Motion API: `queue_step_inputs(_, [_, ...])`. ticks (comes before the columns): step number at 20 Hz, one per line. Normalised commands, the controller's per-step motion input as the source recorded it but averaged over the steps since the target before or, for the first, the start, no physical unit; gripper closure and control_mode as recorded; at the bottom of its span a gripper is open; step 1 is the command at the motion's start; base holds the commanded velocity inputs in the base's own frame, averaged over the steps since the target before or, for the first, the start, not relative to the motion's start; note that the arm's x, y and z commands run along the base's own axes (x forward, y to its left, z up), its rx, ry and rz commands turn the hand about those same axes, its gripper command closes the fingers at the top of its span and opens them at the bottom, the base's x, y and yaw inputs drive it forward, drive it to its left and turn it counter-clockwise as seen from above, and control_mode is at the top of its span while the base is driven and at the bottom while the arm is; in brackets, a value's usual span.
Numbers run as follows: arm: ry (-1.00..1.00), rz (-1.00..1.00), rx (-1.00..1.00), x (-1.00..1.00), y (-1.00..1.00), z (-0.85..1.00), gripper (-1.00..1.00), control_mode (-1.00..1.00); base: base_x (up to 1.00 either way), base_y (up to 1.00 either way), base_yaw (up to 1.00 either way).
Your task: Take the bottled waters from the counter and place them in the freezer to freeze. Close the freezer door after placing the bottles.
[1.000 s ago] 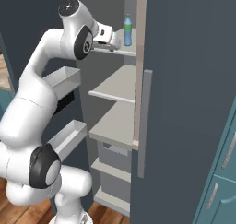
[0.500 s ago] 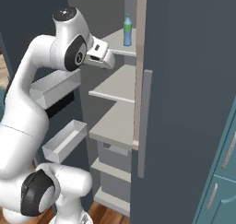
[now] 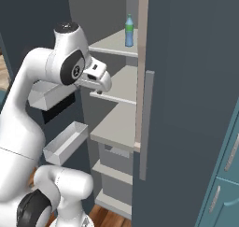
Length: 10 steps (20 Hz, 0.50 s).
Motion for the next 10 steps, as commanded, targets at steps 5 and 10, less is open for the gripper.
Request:
queue_step_inputs(5, [0.26, 0.0, 0.04, -0.44, 0.0, -0.46, -1.0, -1.0, 0.0, 0.0, 0.0])
queue_step_inputs(10, [0.31, 0.0, 0.02, -0.4, 0.03, -0.42, -1.0, -1.0, 0.0, 0.0, 0.0])
